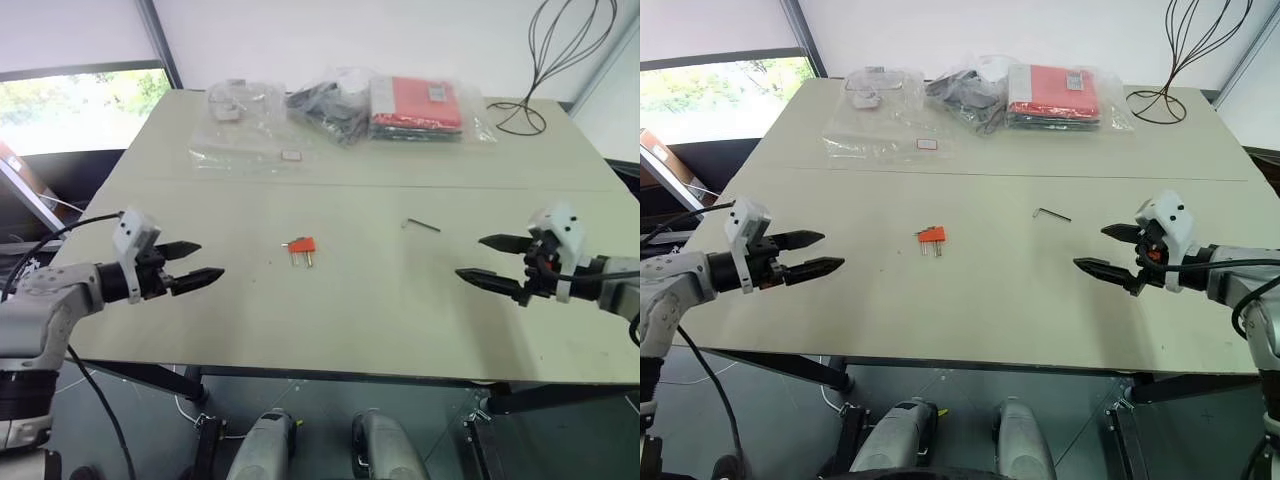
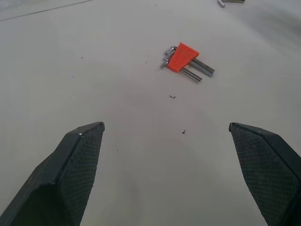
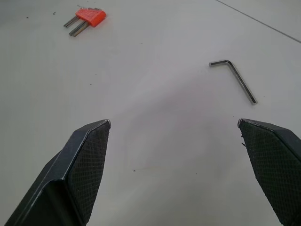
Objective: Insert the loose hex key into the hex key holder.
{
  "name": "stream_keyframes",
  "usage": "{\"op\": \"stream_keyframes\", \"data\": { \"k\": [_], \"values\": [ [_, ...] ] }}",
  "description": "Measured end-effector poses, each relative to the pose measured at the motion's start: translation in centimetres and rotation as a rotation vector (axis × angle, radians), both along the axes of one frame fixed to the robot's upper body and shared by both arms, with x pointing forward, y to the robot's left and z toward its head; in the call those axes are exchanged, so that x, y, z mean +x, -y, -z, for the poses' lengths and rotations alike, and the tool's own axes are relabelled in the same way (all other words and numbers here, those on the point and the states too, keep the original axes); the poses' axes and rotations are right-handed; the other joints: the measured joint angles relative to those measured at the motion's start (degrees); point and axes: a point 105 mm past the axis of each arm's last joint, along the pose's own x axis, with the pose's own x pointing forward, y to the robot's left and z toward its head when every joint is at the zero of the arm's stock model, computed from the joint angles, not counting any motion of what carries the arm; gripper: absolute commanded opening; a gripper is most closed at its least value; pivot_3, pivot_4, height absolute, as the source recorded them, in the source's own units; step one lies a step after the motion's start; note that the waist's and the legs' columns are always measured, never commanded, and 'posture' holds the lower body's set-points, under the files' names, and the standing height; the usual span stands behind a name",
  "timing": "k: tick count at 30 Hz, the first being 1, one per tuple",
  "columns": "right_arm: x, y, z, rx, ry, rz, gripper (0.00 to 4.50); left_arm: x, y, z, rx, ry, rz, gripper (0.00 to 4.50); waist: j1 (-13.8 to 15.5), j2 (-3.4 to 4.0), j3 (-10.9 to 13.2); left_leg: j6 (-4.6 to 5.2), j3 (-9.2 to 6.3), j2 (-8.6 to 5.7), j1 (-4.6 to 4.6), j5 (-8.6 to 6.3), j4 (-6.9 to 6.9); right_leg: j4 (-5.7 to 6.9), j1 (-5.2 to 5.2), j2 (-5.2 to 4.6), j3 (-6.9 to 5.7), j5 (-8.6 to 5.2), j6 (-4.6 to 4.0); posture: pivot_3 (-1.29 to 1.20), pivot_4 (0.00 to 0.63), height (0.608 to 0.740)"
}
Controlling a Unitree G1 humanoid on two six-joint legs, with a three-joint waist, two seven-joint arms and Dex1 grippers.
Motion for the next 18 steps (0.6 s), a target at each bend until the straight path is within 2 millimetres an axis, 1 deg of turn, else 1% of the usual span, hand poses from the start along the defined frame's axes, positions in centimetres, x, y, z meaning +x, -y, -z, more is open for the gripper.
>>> {"op": "stream_keyframes", "data": {
  "k": [5, 10, 12, 18],
  "values": [
    [0.6, -0.1, 0.2, 0.006, 0.035, 0.036, 4.5, 0.4, 0.5, -0.4, 0.009, 0.021, 0.022, 4.44, 0.0, 0.0, 0.0, 0.0, 0.05, 0.0, 0.0, 0.0, -0.02, 0.0, -0.02, 0.0, 0.05, 0.02, 0.04, 0.0, 0.15, 0.74],
    [1.0, 0.3, 0.7, -0.031, 0.046, 0.084, 4.5, 0.7, 0.7, -0.2, 0.027, 0.038, 0.024, 4.44, -0.02, 0.0, 0.0, -0.01, 0.13, 0.0, 0.0, 0.0, -0.04, 0.0, -0.06, 0.0, 0.13, 0.03, 0.06, 0.0, 0.15, 0.74],
    [1.3, 0.4, 0.9, -0.043, 0.049, 0.1, 4.5, 1.1, 0.7, -0.2, 0.023, 0.045, 0.005, 4.44, 0.01, 0.0, 0.0, 0.0, 0.14, 0.0, 0.0, 0.0, -0.03, 0.0, -0.06, 0.01, 0.13, 0.04, 0.07, 0.0, 0.15, 0.74],
    [1.7, 0.0, 0.6, -0.045, 0.08, 0.102, 4.5, 1.5, 0.9, -0.2, 0.031, 0.045, 0.0, 4.44, -0.09, 0.0, 0.0, 0.0, 0.2, 0.0, 0.01, 0.0, -0.03, 0.01, -0.08, 0.02, 0.18, 0.1, 0.17, 0.0, 0.15, 0.74]
  ]
}}
